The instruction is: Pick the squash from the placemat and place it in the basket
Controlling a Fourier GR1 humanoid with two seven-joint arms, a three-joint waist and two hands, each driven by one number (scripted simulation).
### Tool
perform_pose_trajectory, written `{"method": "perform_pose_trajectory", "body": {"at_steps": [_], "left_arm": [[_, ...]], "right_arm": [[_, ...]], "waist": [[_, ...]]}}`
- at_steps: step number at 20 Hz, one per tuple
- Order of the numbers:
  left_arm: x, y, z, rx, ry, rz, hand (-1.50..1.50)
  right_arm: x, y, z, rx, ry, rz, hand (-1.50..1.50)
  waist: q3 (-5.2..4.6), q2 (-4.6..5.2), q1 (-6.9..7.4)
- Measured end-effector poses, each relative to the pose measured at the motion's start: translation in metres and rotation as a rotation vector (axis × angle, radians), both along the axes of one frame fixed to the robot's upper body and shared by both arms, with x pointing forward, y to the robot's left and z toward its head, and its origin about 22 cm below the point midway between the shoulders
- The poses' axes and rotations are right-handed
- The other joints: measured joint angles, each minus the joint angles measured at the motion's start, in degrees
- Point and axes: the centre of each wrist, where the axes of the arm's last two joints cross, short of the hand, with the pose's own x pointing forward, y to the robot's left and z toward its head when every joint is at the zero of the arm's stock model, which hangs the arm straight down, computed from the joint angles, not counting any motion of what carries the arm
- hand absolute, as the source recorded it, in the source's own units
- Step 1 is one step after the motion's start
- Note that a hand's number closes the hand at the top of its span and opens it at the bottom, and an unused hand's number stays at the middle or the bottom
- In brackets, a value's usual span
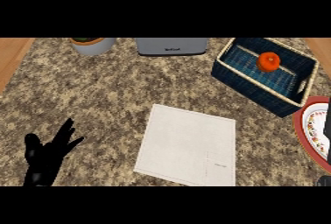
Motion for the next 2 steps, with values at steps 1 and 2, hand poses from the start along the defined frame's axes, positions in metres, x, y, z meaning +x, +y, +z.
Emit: {"method": "perform_pose_trajectory", "body": {"at_steps": [1, 2], "left_arm": [[-0.0021, -0.0026, -0.0011, -0.003, -0.007, 0.001, 0.0], [-0.0028, -0.0012, -0.0006, -0.004, -0.008, 0.002, 0.0]], "right_arm": [[-0.0061, -0.0029, 0.0038, 0.0, -0.011, -0.015, -1.5], [-0.0134, -0.0072, 0.0054, 0.003, -0.015, -0.029, -1.5]], "waist": [[0.01, -0.05, 0.0], [-0.02, -0.09, -0.14]]}}
